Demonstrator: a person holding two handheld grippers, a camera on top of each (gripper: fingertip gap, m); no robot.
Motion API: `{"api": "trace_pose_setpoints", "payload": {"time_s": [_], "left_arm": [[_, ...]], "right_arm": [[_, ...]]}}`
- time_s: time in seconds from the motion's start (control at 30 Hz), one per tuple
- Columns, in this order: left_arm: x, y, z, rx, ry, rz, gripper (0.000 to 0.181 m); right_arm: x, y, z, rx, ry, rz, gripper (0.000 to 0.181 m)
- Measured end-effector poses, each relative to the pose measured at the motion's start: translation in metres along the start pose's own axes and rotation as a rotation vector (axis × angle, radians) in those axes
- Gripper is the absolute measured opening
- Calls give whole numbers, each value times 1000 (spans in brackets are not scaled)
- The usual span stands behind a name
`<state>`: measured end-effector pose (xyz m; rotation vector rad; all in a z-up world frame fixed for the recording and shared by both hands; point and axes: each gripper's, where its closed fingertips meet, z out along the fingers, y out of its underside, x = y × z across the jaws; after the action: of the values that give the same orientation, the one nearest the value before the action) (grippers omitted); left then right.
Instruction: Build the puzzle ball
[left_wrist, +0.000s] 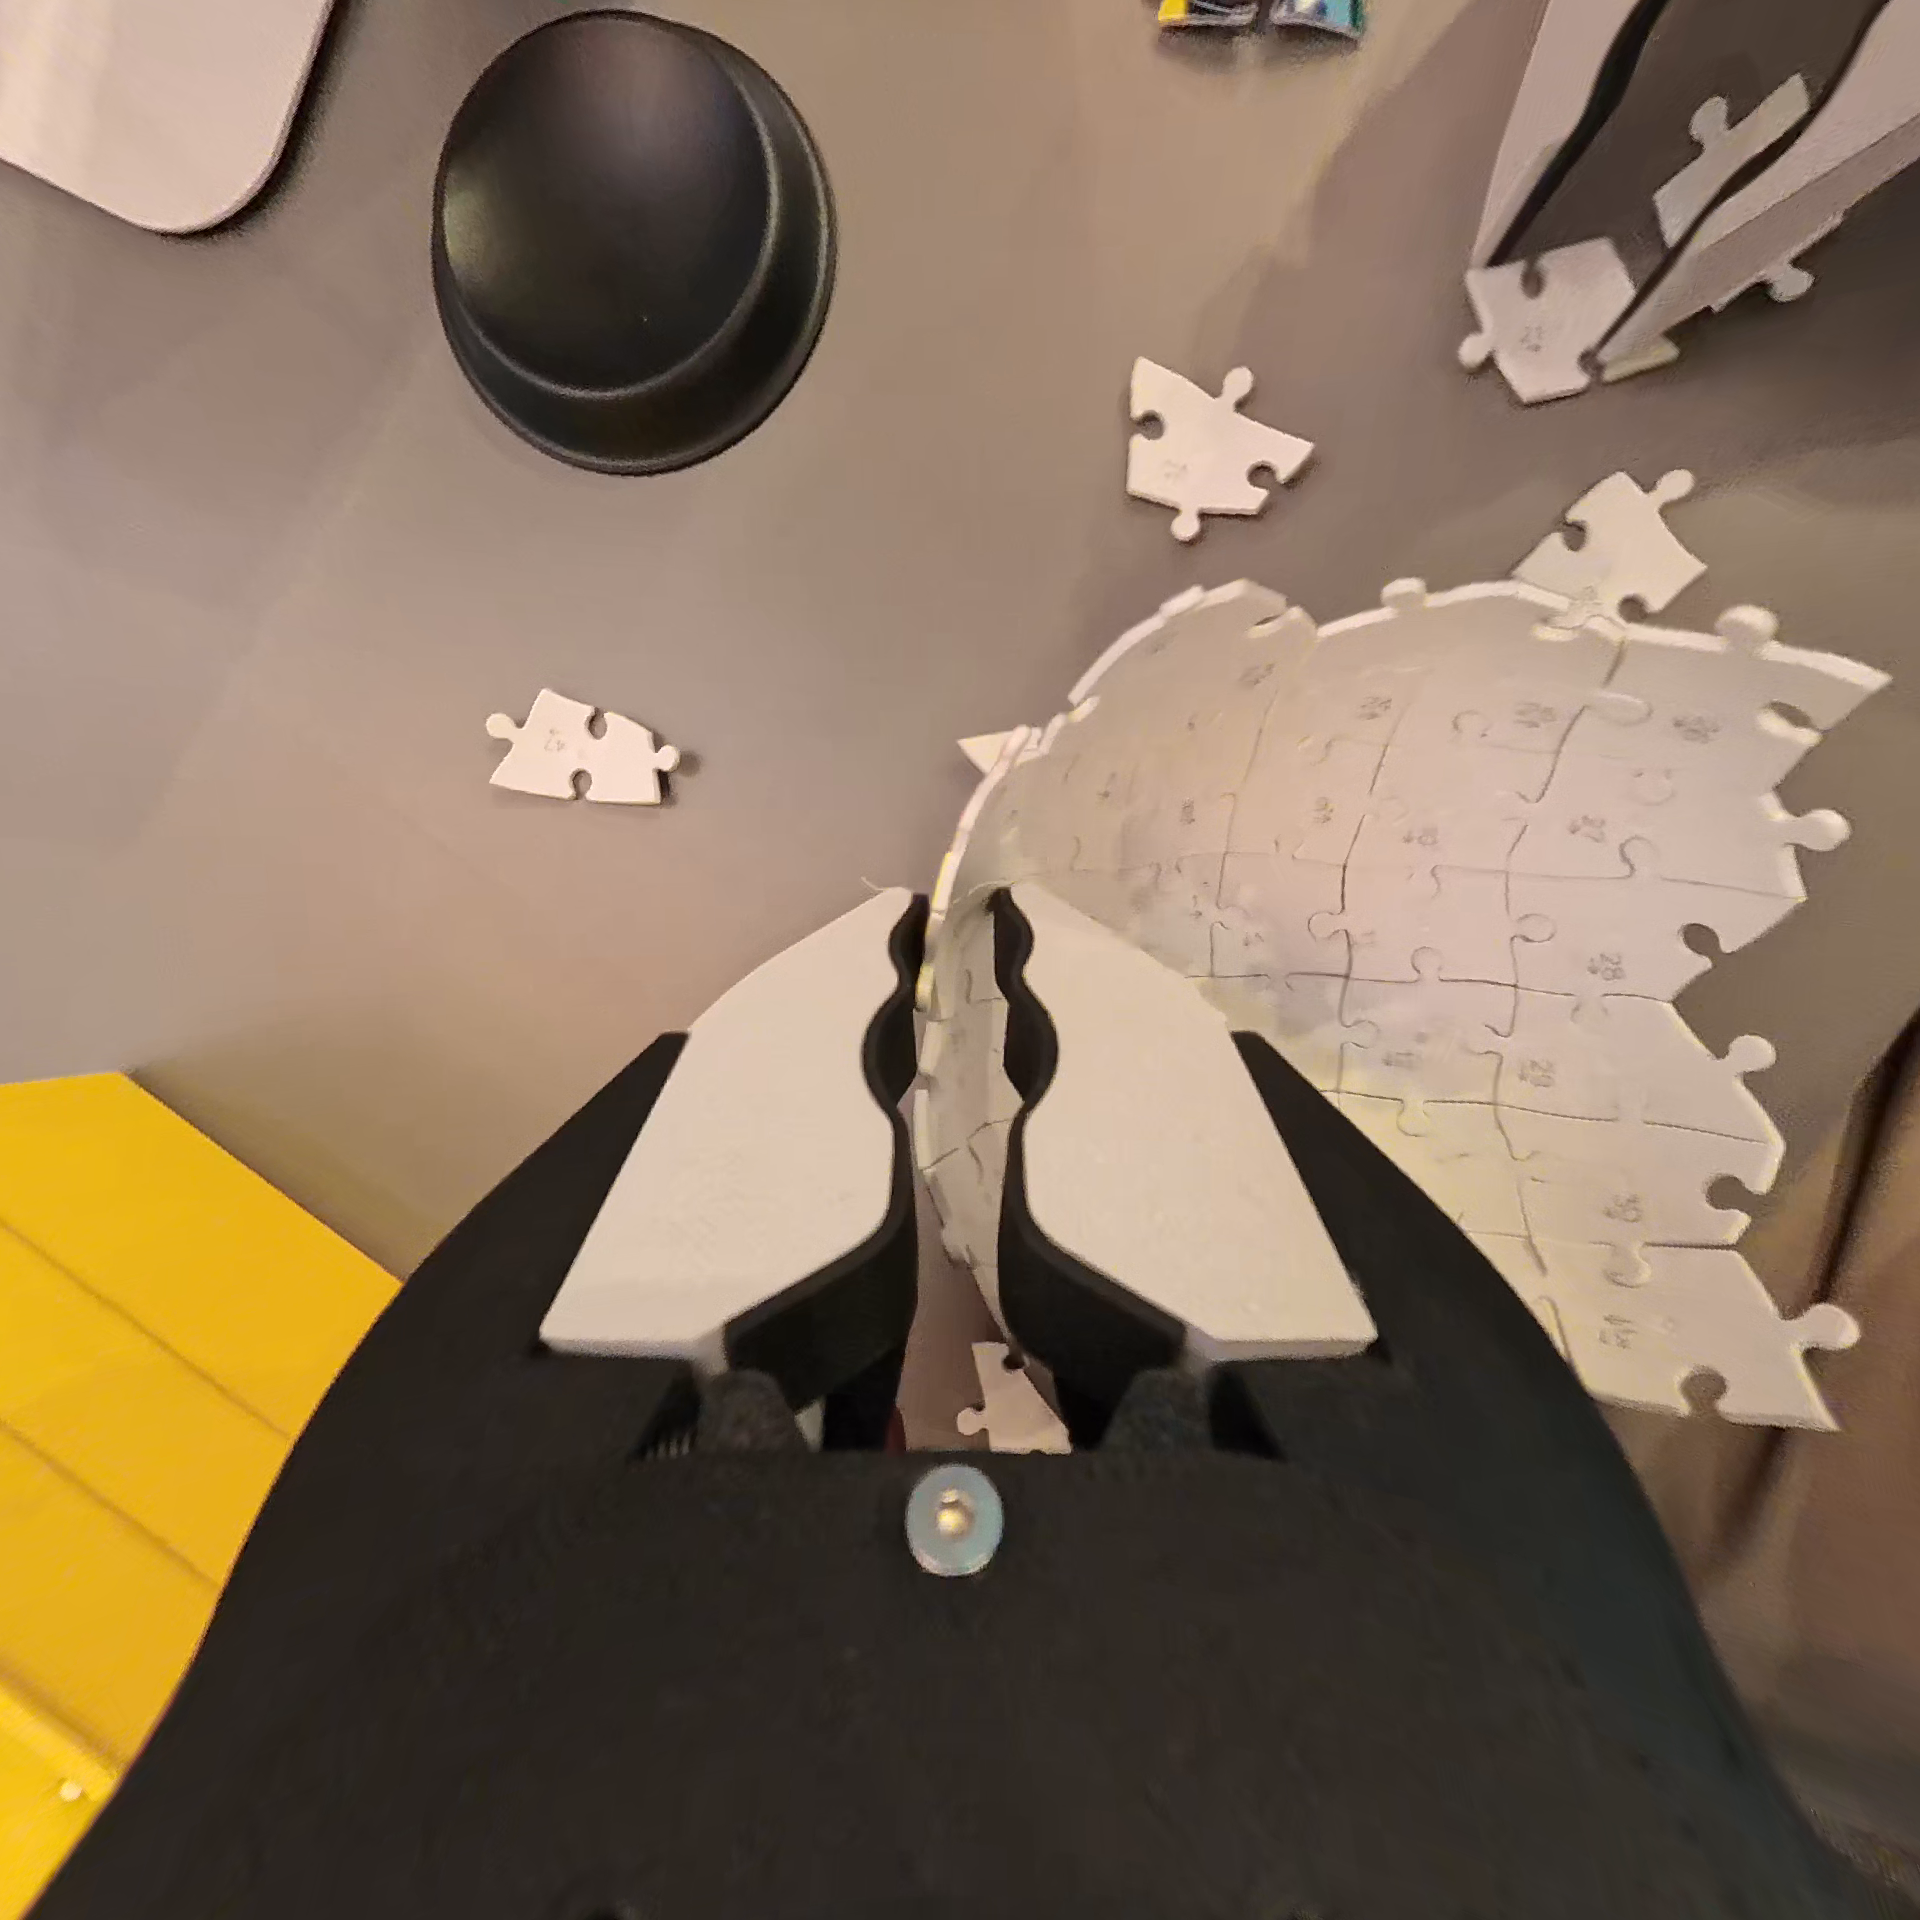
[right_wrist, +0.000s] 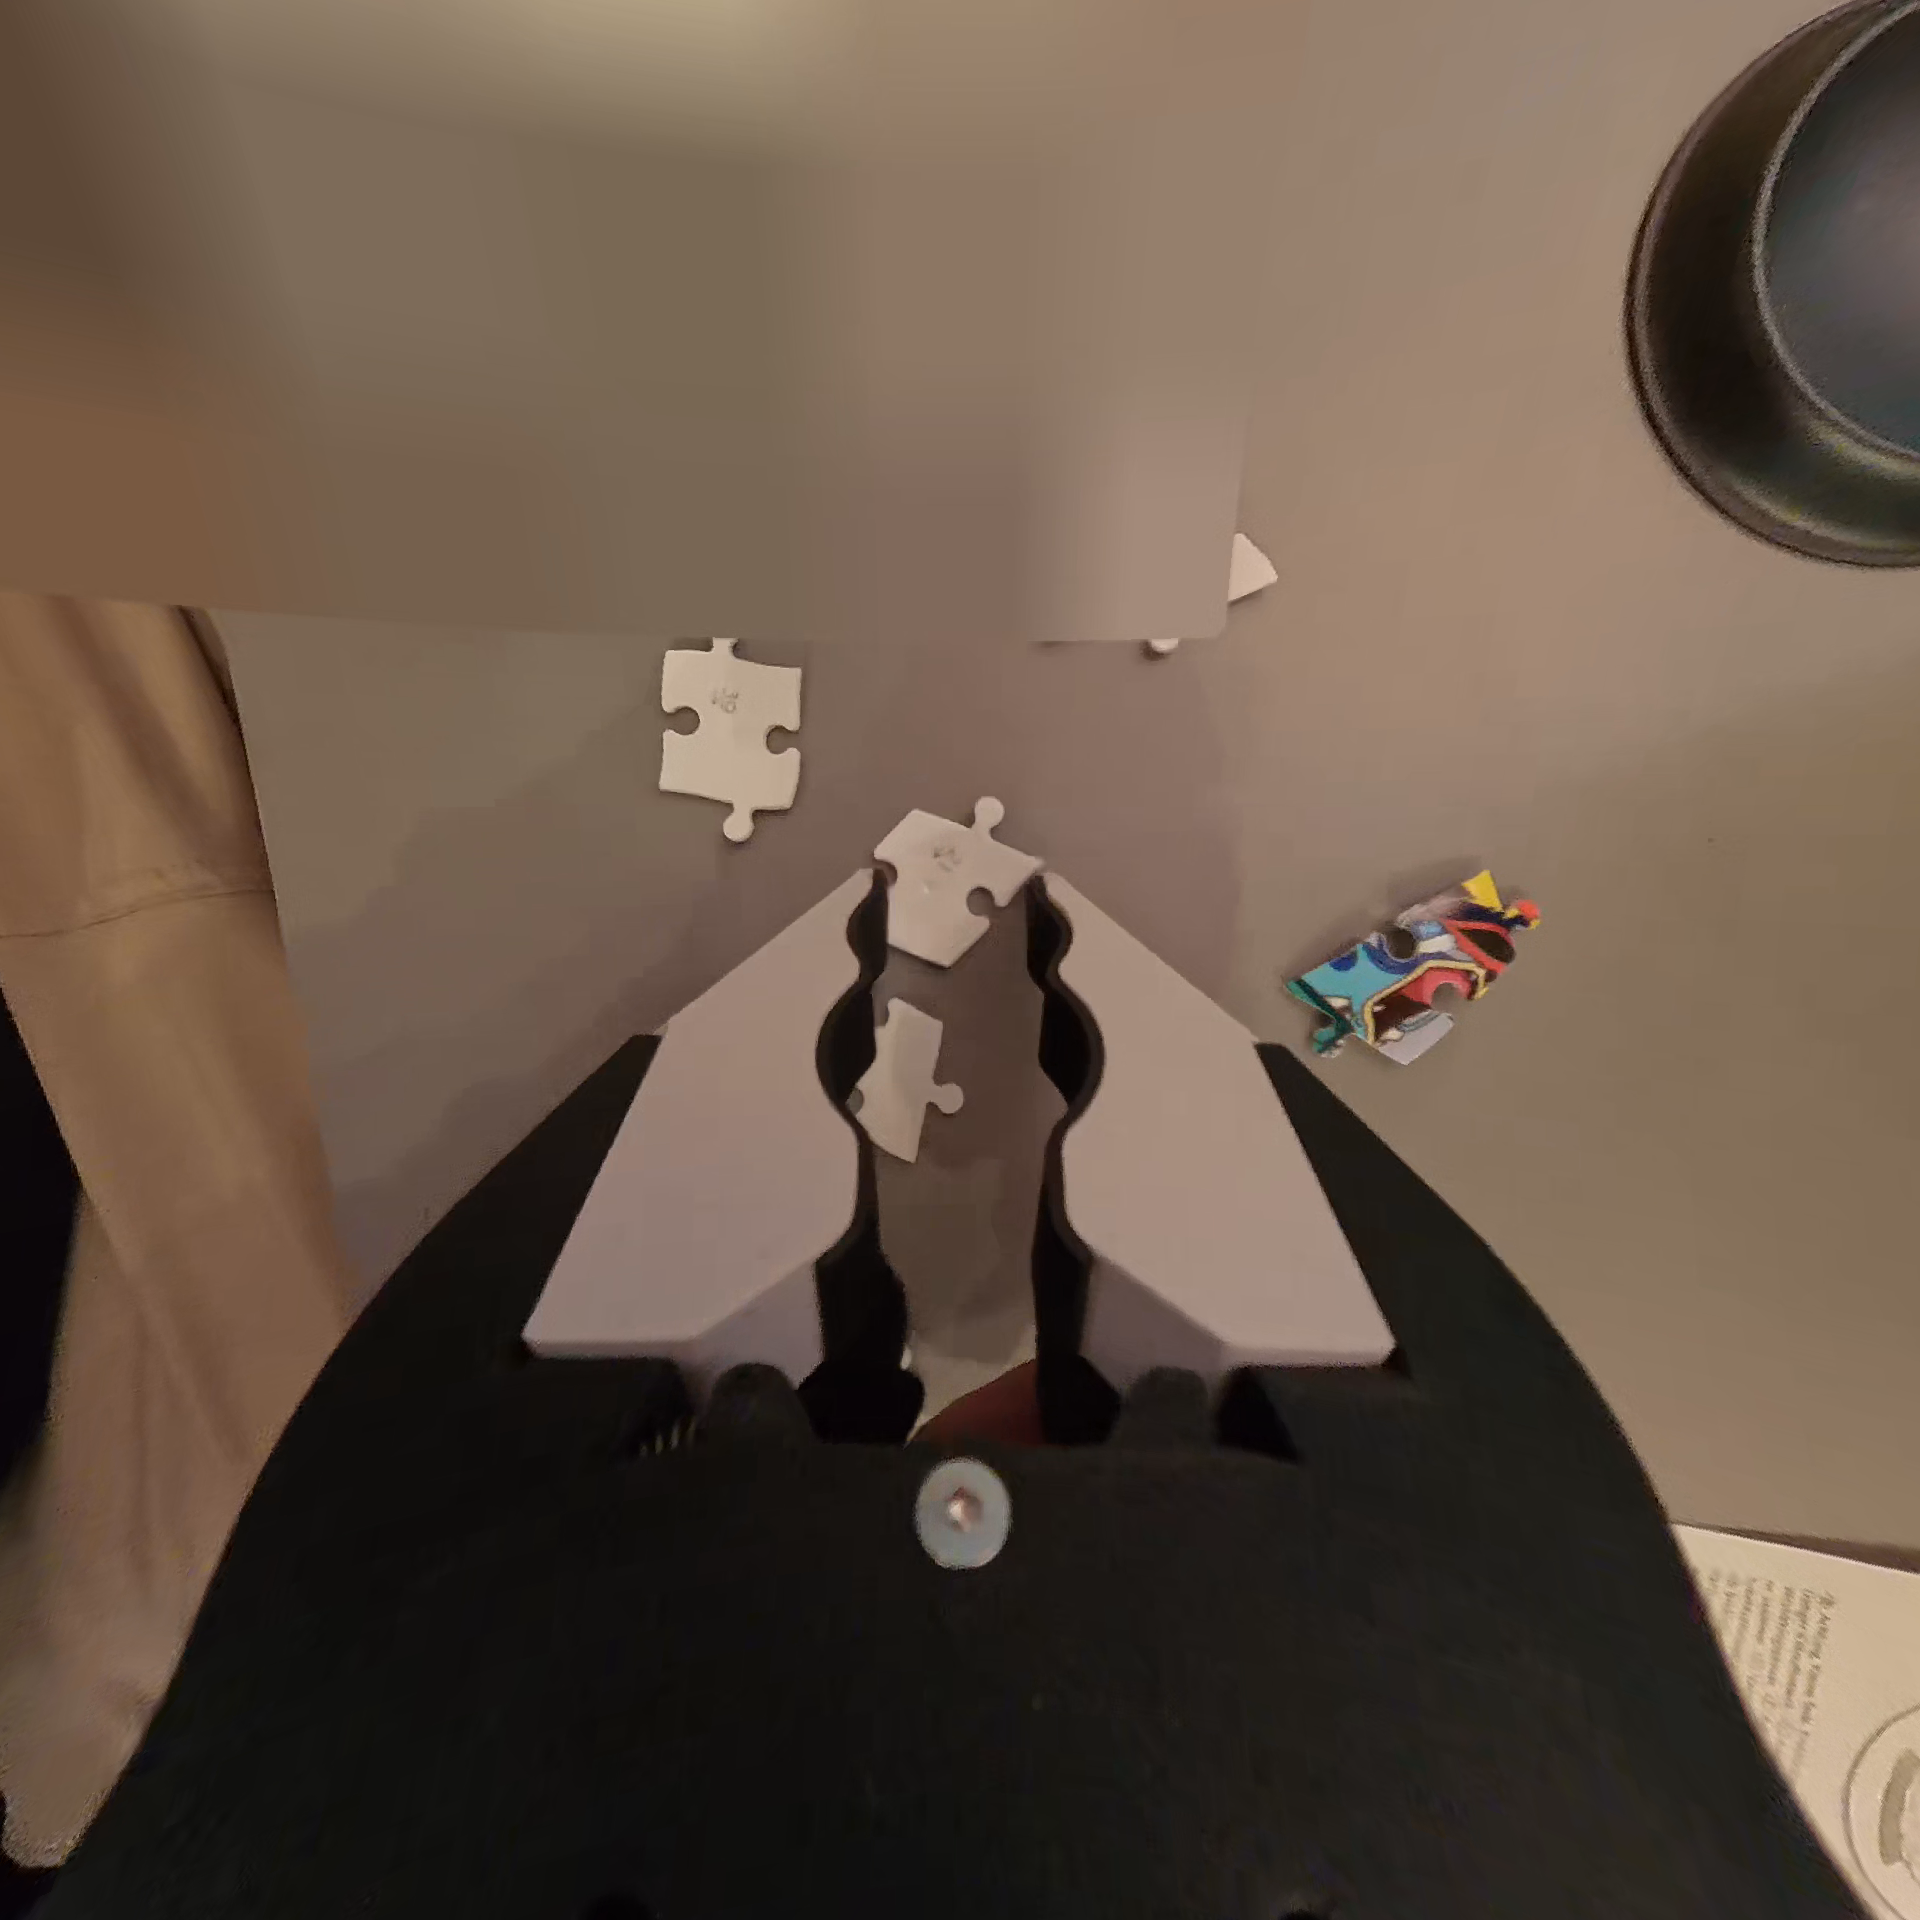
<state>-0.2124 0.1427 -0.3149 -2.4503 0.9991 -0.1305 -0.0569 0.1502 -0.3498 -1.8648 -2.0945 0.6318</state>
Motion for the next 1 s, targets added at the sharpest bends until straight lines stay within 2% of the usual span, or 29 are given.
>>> {"api": "trace_pose_setpoints", "payload": {"time_s": [0.2, 0.23, 0.47, 0.53, 0.6, 0.77, 0.8, 1.0], "left_arm": [[7, -6, 4, -42, 44, 45, 11], [8, -7, 5, -46, 51, 49, 11], [14, -12, 9, -81, 88, 72, 11], [15, -13, 9, -80, 91, 78, 11], [15, -13, 8, -79, 94, 74, 11], [15, -13, 9, -78, 89, 78, 11], [16, -14, 9, -76, 90, 78, 11], [17, -14, 8, -69, 91, 80, 12]], "right_arm": [[-1, -5, 3, 10, 12, 15, 18], [0, -6, 3, 16, 26, 10, 0], [1, -10, -2, 38, 54, 35, 1], [-5, -8, -6, 22, 26, 87, 25], [-12, -3, -9, 4, 29, 110, 34], [-32, 5, -1, -25, 42, 112, 33], [-30, 4, 1, -18, 62, 102, 26], [-24, 3, 2, -46, 71, 31, 25]]}}
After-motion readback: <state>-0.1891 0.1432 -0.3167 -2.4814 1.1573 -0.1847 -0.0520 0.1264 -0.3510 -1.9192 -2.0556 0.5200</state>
